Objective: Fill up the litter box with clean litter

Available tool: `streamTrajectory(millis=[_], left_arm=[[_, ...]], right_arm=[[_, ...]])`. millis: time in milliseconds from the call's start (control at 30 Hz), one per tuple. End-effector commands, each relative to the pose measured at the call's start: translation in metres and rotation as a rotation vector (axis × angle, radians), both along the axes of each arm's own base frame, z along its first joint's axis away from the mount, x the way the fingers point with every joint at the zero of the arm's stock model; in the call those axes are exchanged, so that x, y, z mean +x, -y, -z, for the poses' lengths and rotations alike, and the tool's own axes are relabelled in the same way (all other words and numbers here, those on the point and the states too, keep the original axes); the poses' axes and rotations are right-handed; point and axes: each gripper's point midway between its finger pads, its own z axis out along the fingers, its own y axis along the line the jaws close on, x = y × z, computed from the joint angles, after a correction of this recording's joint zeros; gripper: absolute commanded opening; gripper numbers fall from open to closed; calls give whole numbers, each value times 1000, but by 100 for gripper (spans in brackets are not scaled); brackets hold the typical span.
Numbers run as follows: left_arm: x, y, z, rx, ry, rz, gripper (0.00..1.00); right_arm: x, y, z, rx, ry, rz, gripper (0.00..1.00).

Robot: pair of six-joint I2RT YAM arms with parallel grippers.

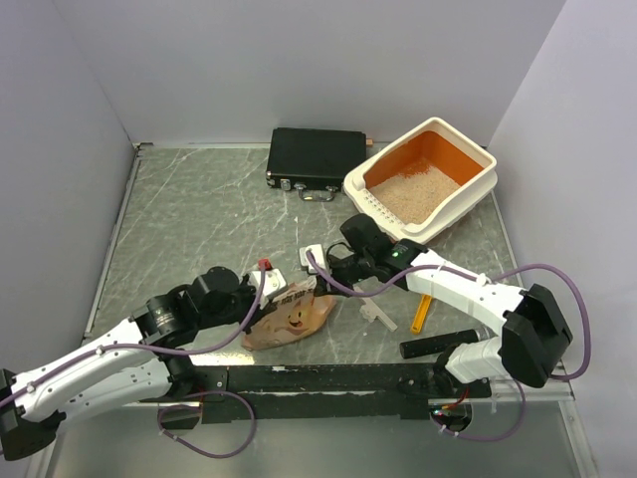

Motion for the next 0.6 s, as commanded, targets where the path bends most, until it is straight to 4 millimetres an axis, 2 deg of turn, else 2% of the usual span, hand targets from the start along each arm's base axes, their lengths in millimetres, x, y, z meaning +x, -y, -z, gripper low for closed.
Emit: streamTrajectory(millis=[0,33,100,167,200,267,300,333,367,400,533,567], left_arm=[[27,15,-51,-120,184,-41,1],[38,11,-56,-107,219,-84,1],[56,6,-57,-41,286,-145,1],[71,7,-68,-2,385,-137,1],[74,12,-66,20,398,-112,1],[91,12,-81,17,455,-103,1],[90,22,-80,0,431,-40,1],[107,12,-92,-12,439,-80,1],[114,12,-92,-16,426,-76,1],[121,8,-102,-32,430,-84,1],[134,5,-103,8,439,-101,1],[136,5,-104,7,439,-105,1]], right_arm=[[16,13,-8,-59,14,142,0],[23,17,-22,-27,54,182,0],[34,25,-37,-7,90,266,0],[42,32,-61,43,137,330,0],[48,36,-67,50,160,367,0],[50,39,-84,83,169,398,0],[50,40,-87,90,168,406,0],[50,40,-87,92,162,414,0],[51,39,-86,98,151,420,0],[52,37,-83,99,143,421,0],[55,30,-67,107,113,422,0],[59,28,-68,118,126,424,0]])
